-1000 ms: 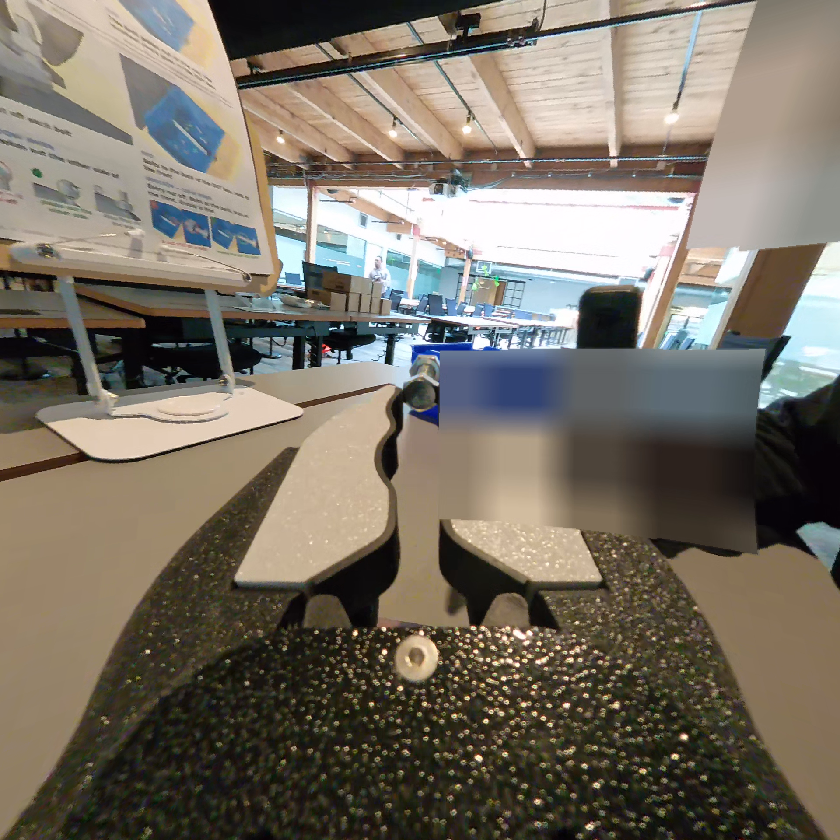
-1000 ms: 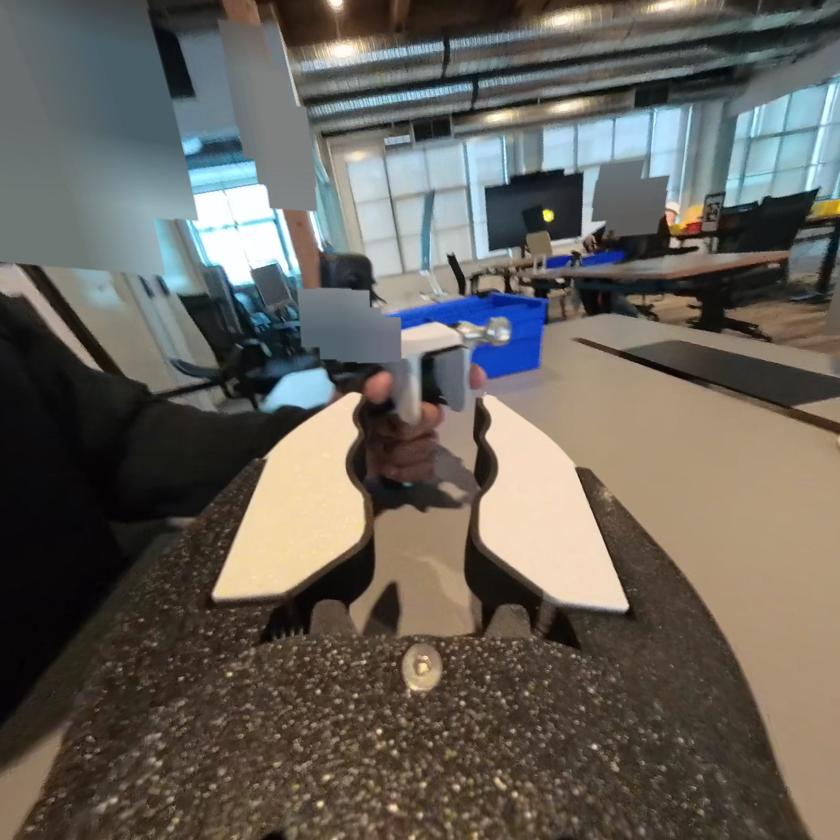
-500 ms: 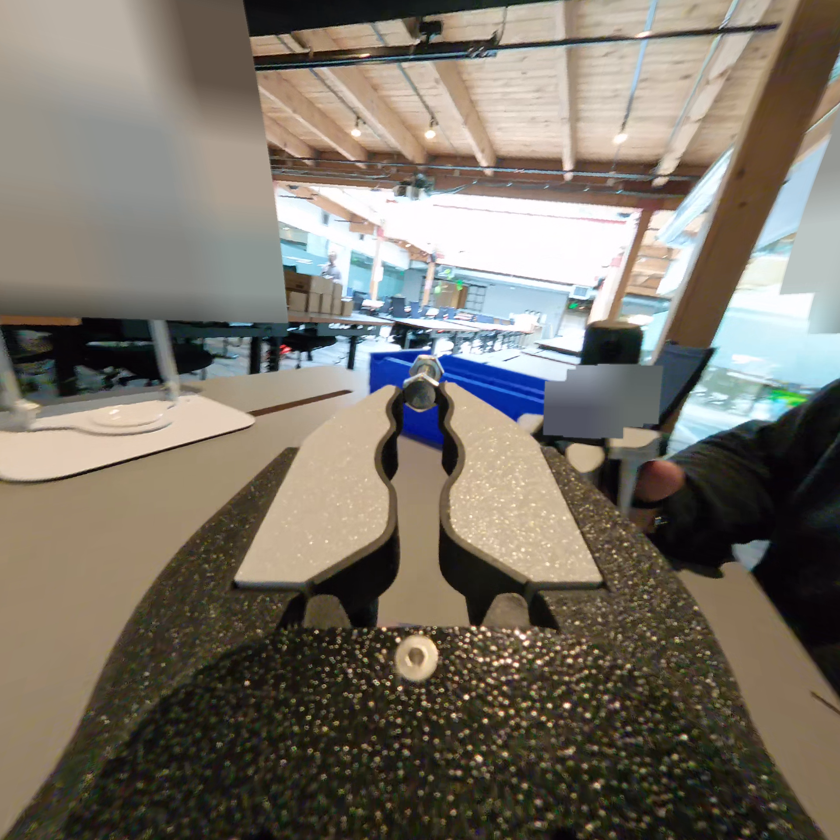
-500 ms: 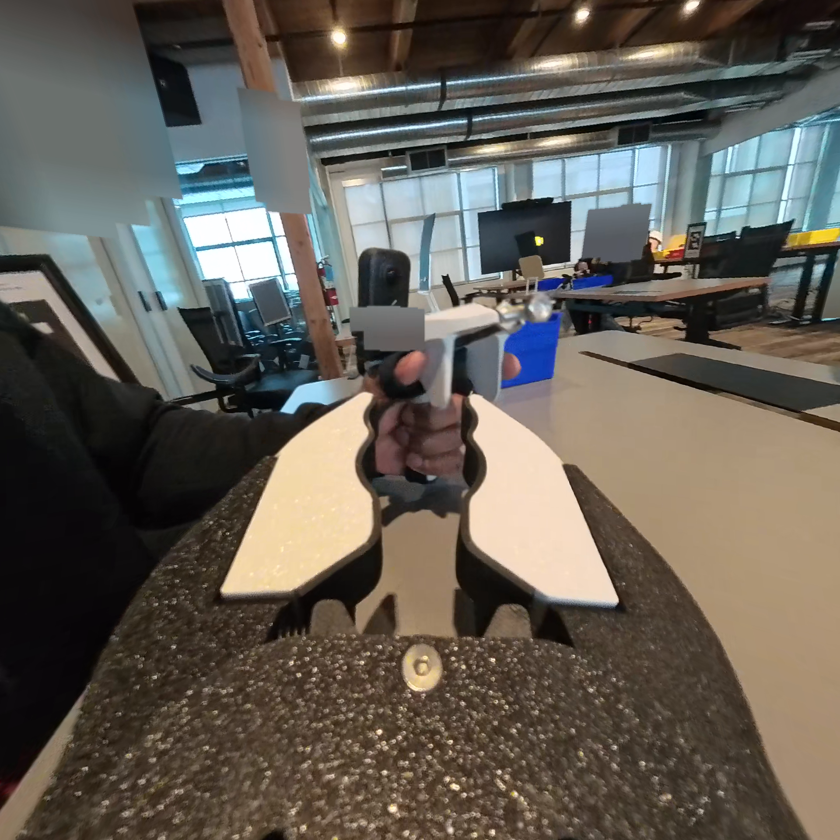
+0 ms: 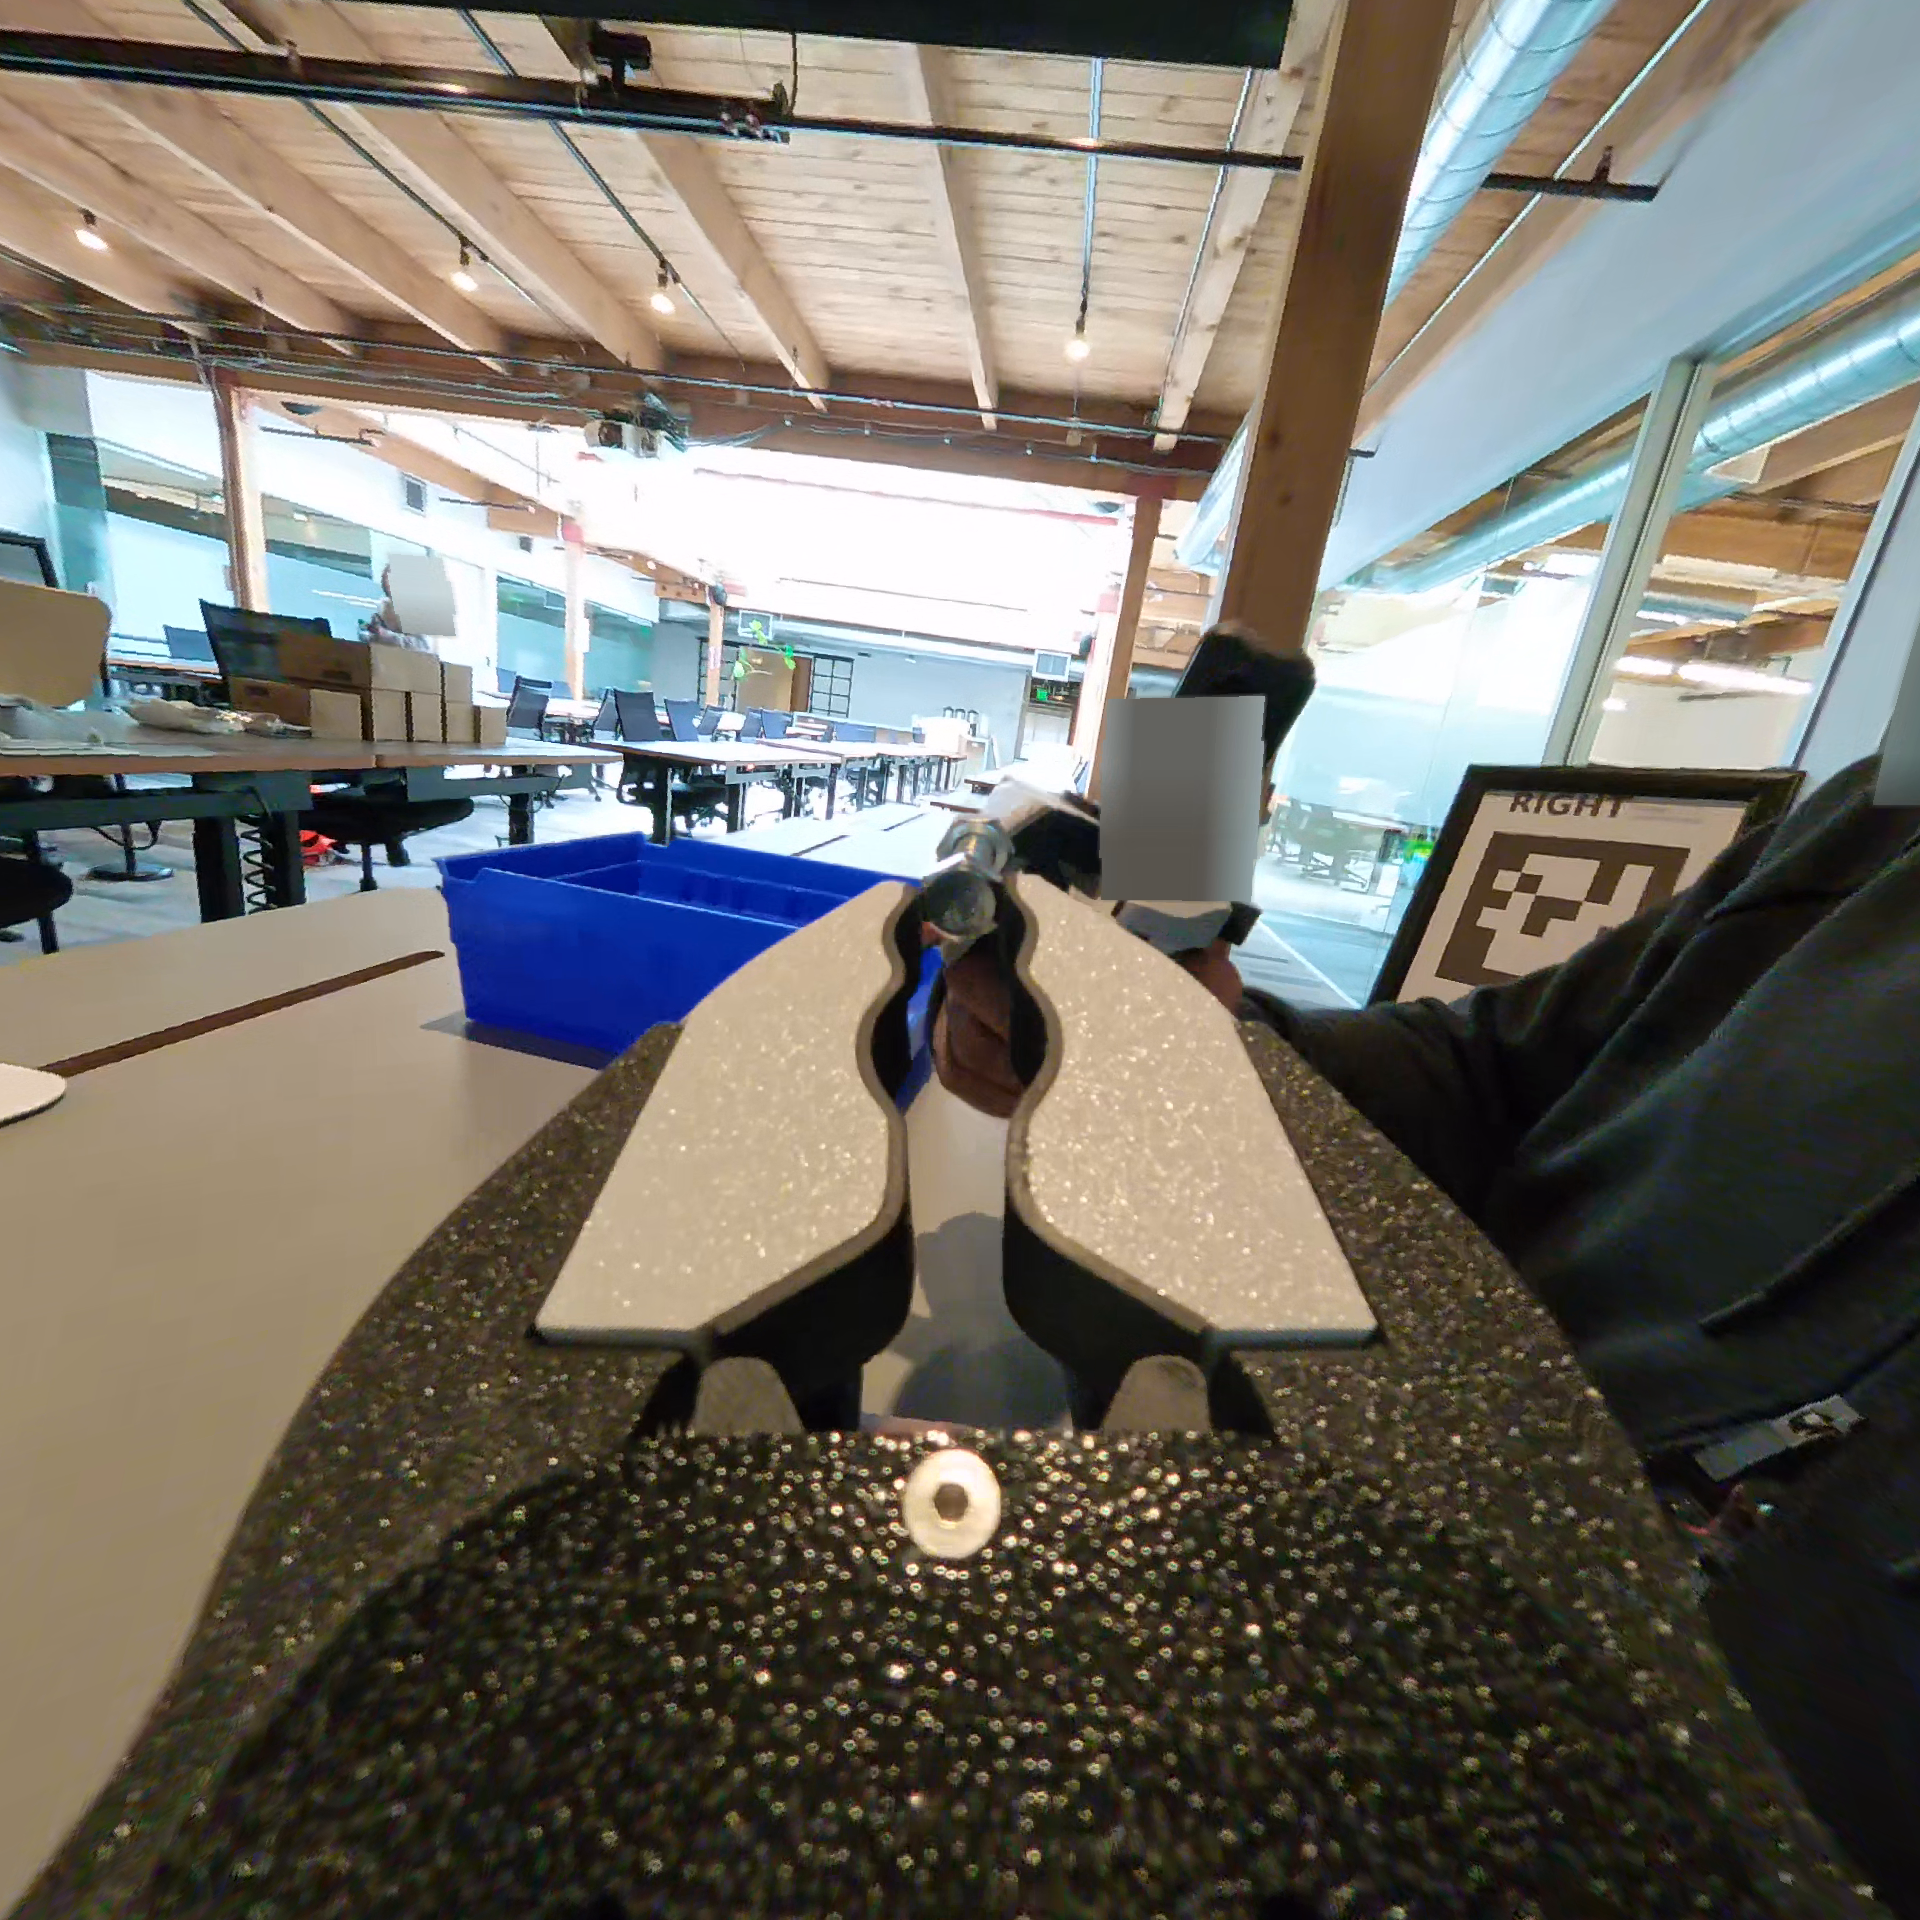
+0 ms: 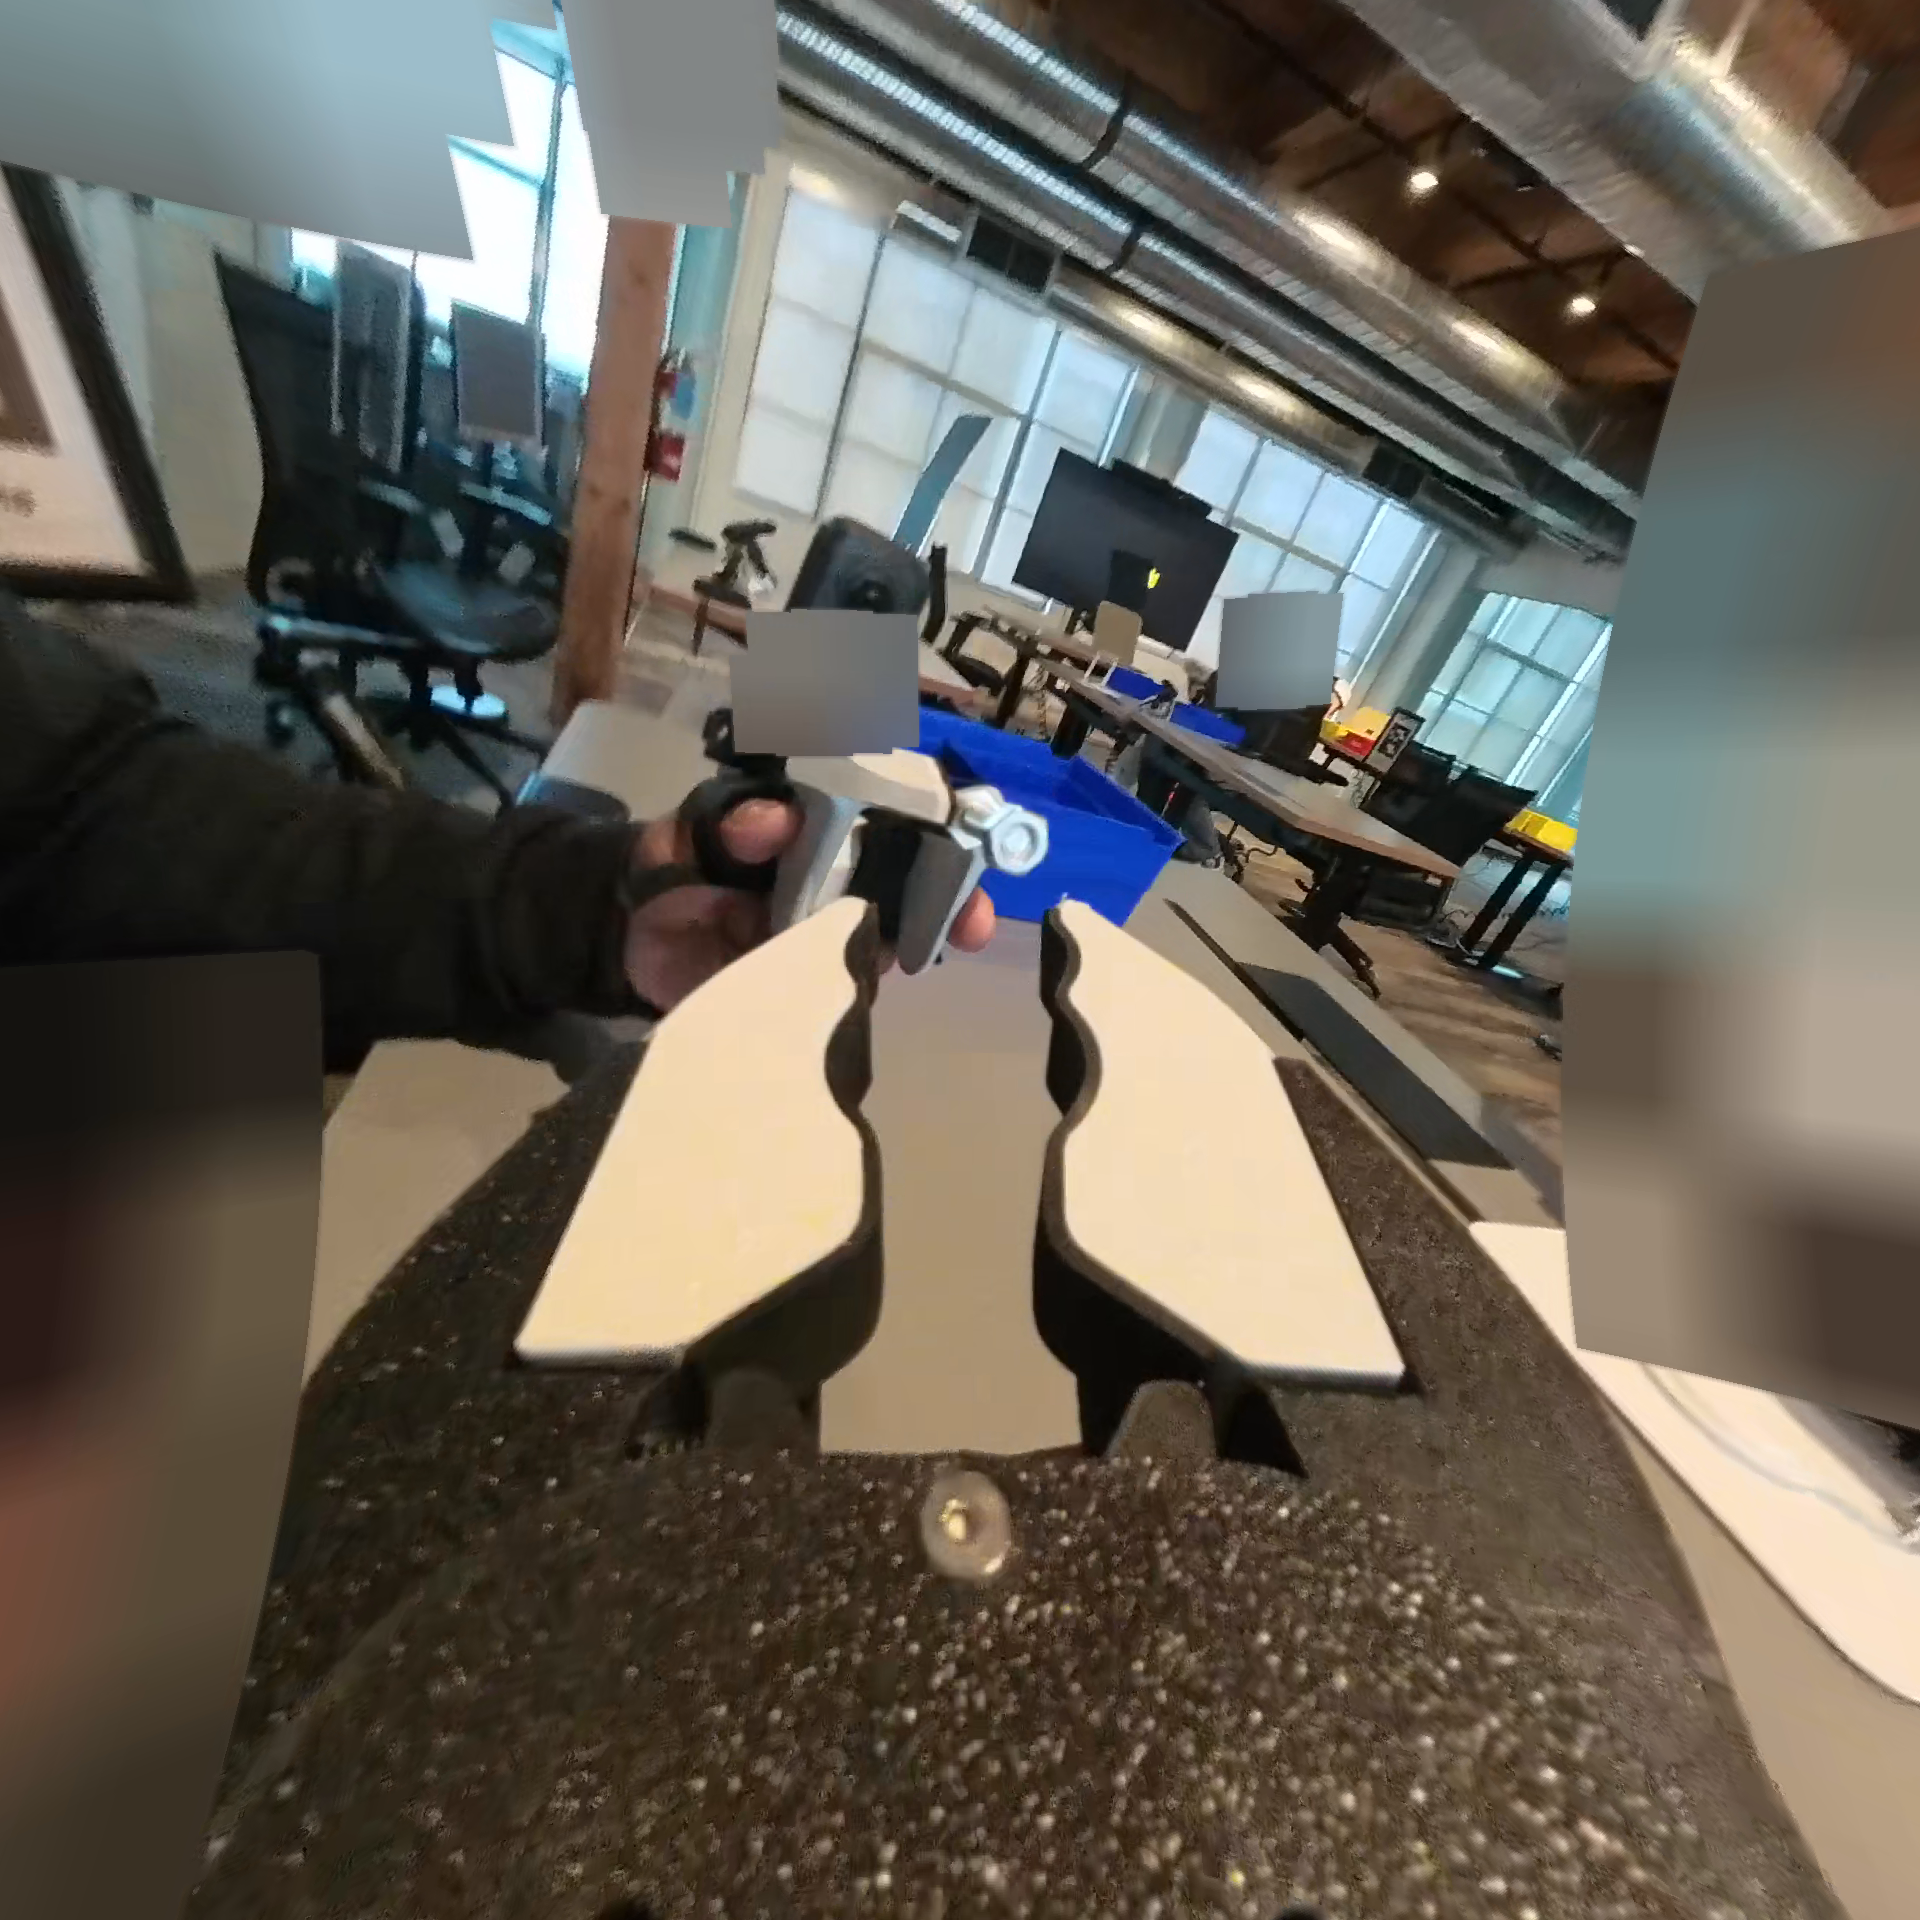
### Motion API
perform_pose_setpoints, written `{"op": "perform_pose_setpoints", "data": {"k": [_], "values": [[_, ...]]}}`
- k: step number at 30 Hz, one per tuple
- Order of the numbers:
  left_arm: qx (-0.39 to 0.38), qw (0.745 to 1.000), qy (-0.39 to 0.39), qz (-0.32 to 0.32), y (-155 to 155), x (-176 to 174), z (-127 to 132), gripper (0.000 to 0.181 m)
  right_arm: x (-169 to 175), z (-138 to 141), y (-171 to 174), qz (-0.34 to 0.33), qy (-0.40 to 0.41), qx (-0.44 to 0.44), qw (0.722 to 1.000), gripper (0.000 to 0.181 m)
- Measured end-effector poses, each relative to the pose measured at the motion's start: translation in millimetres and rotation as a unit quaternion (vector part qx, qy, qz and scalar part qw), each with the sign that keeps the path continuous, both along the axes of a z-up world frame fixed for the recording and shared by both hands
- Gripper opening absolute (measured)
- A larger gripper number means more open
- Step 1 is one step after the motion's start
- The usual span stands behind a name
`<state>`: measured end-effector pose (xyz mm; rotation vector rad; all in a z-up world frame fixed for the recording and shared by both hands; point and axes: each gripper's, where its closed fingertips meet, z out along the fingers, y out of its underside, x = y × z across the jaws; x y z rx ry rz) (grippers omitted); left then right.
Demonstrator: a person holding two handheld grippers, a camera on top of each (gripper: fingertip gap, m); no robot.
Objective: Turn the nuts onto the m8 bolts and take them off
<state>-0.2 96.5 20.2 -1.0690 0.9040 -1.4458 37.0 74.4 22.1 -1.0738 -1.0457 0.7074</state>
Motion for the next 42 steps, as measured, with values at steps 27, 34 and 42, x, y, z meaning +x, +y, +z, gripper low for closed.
{"op": "perform_pose_setpoints", "data": {"k": [27,34,42], "values": [[0.2,0.968,0.112,0.099,0.2,29.0,-21.6,0.013,-5.9,-23.1,22.2,0.178,0.084,-0.441,0.876,0.015],[0.04,0.995,0.06,0.071,-18.2,27.7,-10.0,0.013,-2.6,-23.5,2.9,0.128,0.036,-0.271,0.953,0.036],[-0.089,0.995,0.043,-0.022,-50.8,25.9,2.9,0.013,2.5,6.8,-31.6,0.062,-0.027,-0.046,0.997,0.027]]}}
